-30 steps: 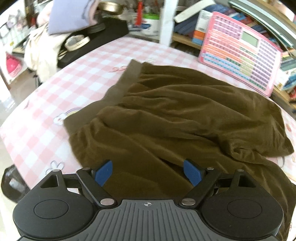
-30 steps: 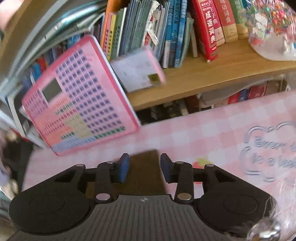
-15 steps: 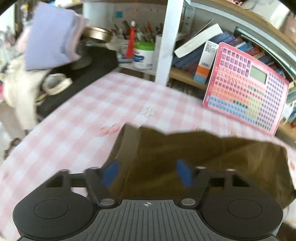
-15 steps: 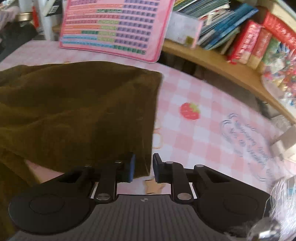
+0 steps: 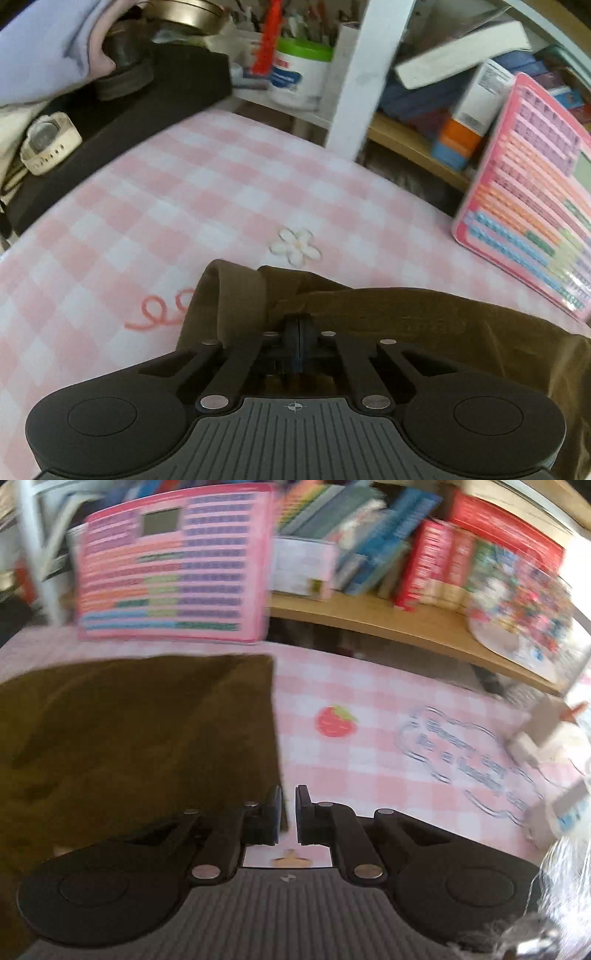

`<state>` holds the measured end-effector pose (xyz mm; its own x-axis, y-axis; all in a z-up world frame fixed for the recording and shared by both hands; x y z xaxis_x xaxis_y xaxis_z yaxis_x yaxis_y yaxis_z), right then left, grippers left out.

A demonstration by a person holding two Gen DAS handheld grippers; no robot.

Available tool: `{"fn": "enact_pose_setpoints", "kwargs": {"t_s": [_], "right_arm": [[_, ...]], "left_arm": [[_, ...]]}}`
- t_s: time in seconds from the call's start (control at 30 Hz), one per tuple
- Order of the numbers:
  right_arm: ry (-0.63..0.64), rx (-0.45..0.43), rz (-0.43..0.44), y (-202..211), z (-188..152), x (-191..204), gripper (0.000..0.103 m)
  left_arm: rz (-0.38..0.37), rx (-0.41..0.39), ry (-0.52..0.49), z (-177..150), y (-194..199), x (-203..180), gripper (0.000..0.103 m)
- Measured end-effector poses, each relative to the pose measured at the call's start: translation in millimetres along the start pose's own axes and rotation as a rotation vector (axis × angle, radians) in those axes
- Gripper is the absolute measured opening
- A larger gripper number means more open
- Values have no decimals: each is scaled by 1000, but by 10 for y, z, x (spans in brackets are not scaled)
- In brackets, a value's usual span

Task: Fold clothes

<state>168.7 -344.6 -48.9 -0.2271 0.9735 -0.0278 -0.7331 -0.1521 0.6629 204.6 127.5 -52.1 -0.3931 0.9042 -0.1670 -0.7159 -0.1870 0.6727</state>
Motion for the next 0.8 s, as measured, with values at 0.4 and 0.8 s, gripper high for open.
{"fn": "enact_pose_setpoints", "kwargs": {"t_s": [0.4, 0.8], "right_arm": [[95, 61, 58, -348, 0, 271, 4], [-25, -5, 71, -716, 396, -323, 32]], "left_arm": [[-68, -41, -13, -147, 684, 97, 18], [-39, -18, 81, -829, 1451, 311, 27]]}}
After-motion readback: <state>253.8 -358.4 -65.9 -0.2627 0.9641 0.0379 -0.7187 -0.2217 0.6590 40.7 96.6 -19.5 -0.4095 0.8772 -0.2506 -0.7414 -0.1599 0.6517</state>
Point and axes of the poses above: each gripper's, at about its wrist camera, not at the fingertips, and y roughly against the way its jaws point, x to its left, z to its top, the point moved 4 cm from there along -y, roughly the way its jaws point, and after that the axes turned 10 degrees about -x, right-handed, at the moved point
